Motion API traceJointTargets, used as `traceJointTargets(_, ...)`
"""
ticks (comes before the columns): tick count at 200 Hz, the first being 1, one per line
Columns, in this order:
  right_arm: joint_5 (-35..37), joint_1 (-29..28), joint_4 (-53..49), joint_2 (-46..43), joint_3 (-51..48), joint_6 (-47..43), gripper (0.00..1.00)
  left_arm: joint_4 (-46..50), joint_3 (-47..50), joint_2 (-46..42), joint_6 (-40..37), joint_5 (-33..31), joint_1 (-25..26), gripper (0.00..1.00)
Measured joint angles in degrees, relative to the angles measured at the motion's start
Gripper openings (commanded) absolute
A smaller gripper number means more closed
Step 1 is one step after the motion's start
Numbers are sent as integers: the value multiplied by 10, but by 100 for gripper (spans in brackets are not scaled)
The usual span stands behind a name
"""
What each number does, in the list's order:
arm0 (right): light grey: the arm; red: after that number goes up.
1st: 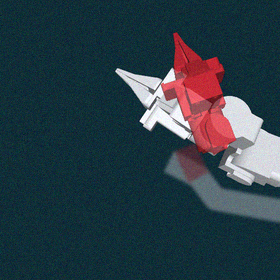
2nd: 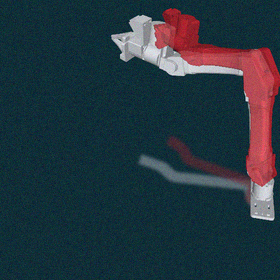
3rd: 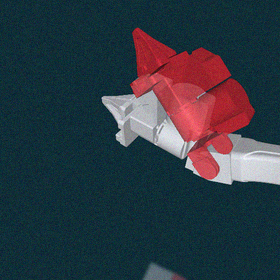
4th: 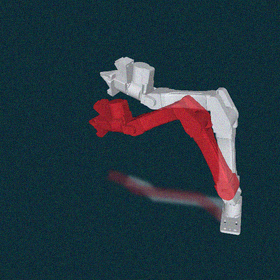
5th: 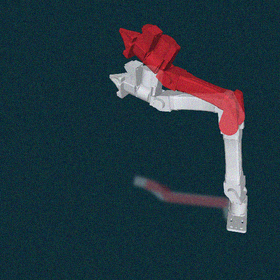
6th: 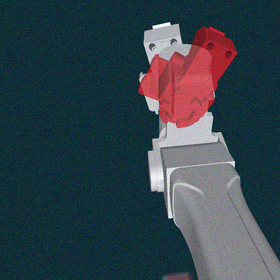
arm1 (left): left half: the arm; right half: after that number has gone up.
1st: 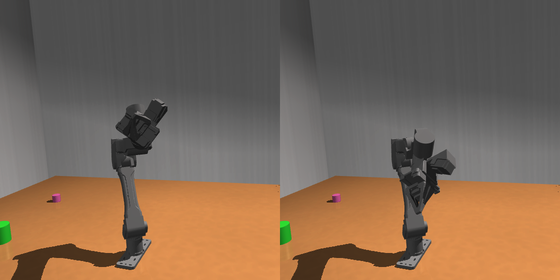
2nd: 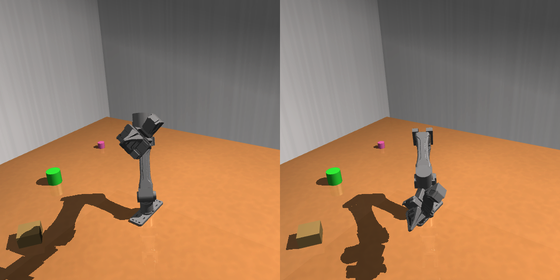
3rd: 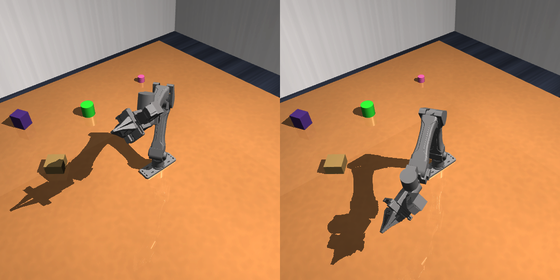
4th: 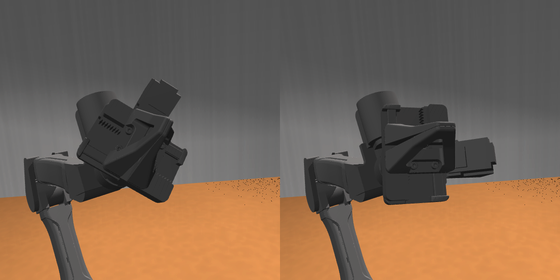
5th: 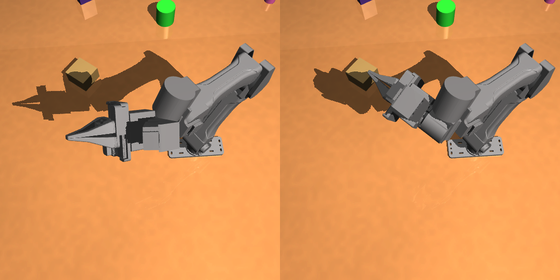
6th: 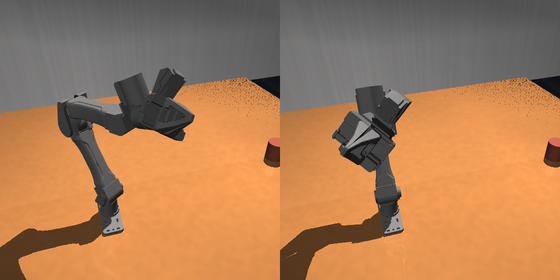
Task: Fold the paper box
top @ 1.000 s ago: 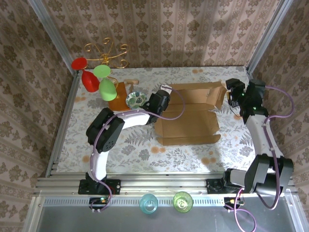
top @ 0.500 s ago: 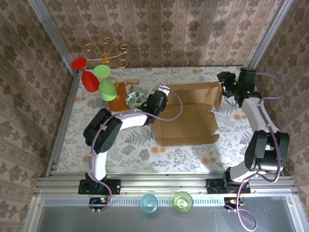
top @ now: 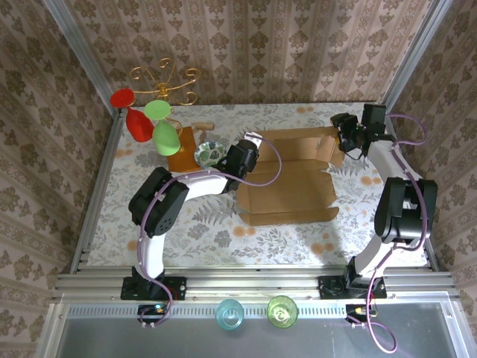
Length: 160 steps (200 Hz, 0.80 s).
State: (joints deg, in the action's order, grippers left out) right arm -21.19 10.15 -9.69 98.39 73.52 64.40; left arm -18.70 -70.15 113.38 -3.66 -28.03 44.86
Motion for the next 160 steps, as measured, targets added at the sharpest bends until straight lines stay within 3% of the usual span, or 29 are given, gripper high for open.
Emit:
traceJointTargets(17, -3, 9, 0, 20, 26, -2, 63, 0, 0, 0, 0, 2, 0, 0)
traceJointTargets(45, -21, 19, 6, 50, 63, -9, 53, 3, -2, 0, 0, 6, 0, 0)
traceJointTargets(98, -49, 29, 26, 51, 34, -20, 33, 20, -14, 0, 0, 8, 0, 0)
traceJointTargets(160, -74, 42, 26, 31, -5, -59, 29, 22, -16, 0, 0, 10, 0, 0)
